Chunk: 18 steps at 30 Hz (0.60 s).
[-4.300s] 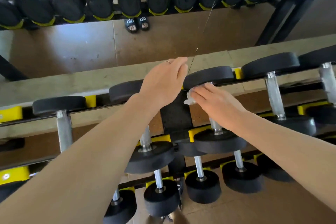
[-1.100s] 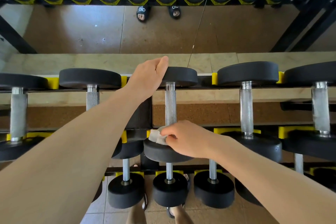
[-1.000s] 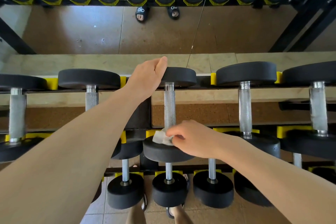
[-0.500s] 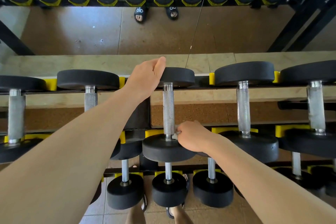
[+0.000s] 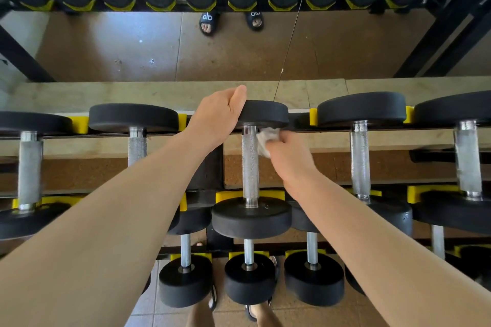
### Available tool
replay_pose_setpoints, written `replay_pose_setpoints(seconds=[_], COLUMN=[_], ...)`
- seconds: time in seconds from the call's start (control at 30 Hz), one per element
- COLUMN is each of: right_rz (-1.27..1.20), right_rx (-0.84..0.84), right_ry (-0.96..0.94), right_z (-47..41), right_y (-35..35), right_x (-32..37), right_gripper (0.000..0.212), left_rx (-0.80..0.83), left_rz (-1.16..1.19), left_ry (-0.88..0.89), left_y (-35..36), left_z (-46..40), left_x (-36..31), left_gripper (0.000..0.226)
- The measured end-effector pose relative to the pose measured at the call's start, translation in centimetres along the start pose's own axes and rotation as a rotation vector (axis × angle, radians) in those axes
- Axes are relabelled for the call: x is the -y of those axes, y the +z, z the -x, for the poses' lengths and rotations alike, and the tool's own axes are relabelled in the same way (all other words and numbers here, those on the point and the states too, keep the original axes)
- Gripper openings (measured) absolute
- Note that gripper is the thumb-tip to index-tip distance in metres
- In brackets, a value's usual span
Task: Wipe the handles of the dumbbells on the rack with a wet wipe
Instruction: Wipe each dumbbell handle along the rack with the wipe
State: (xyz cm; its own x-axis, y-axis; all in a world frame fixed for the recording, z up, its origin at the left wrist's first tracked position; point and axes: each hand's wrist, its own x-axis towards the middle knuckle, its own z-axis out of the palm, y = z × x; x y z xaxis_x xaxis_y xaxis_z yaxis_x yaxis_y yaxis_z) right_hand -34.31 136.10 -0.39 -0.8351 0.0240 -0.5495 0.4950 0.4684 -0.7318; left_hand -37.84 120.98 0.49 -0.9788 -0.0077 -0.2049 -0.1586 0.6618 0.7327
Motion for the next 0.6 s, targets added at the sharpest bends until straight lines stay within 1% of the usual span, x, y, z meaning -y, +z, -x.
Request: replay_pose_setpoints(seconds=[0.03,0.1,0.17,0.2,0.23,0.27,0.3,0.37,0.43,0.47,0.6], right_rz=[-0.012,0.032,0.087,0.100,0.115,0.163,0.258,0.488,0.676,0.722,0.755], right_rx=[0.068,0.151,0.187,0.199,0.204,0.208,0.226,0.361,0.495,0.527,0.571], right_ry=[0.060,0.079,0.057,0.057,0.069,0.078,0.071,0.037,-0.039,-0.080,-0.210], right_z=[0.0,0.7,1.6,2.0,2.2,2.4,2.5,3.0,4.0,4.6,6.4], right_y=[0.9,1.5,0.5,-0.3,-1.0,-1.5,-1.9,-1.9,-1.7,-1.7,-3.1], right_x=[-0.3,-0.8,-1.8,-2.4,-2.8,-3.1,-3.2,-2.8,-2.1,-1.9,-1.4], right_gripper=[0.026,0.024,0.033,0.033,0.028,0.025,0.026,0.032,0.026,0.022,0.019], left_rx=[-0.003,-0.008,-0.008,-0.004,0.000,0.003,0.004,0.008,0.007,0.006,0.002], left_rz=[0.007,0.006,0.011,0.016,0.021,0.022,0.021,0.018,0.013,0.017,0.013], left_ry=[0.001,0.000,-0.003,-0.005,-0.011,-0.014,-0.015,-0.004,0.001,0.003,-0.003], left_y=[0.0,0.0,0.0,0.0,0.0,0.0,0.0,0.0,0.0,0.0,0.0], left_z=[0.0,0.1,0.1,0.1,0.1,0.1,0.1,0.0,0.1,0.0,0.0], left_x=[0.0,-0.1,-0.1,-0.1,-0.1,0.0,0.0,0.1,0.1,0.1,0.0], left_gripper=[0.053,0.049,0.048,0.050,0.052,0.054,0.055,0.054,0.052,0.053,0.054])
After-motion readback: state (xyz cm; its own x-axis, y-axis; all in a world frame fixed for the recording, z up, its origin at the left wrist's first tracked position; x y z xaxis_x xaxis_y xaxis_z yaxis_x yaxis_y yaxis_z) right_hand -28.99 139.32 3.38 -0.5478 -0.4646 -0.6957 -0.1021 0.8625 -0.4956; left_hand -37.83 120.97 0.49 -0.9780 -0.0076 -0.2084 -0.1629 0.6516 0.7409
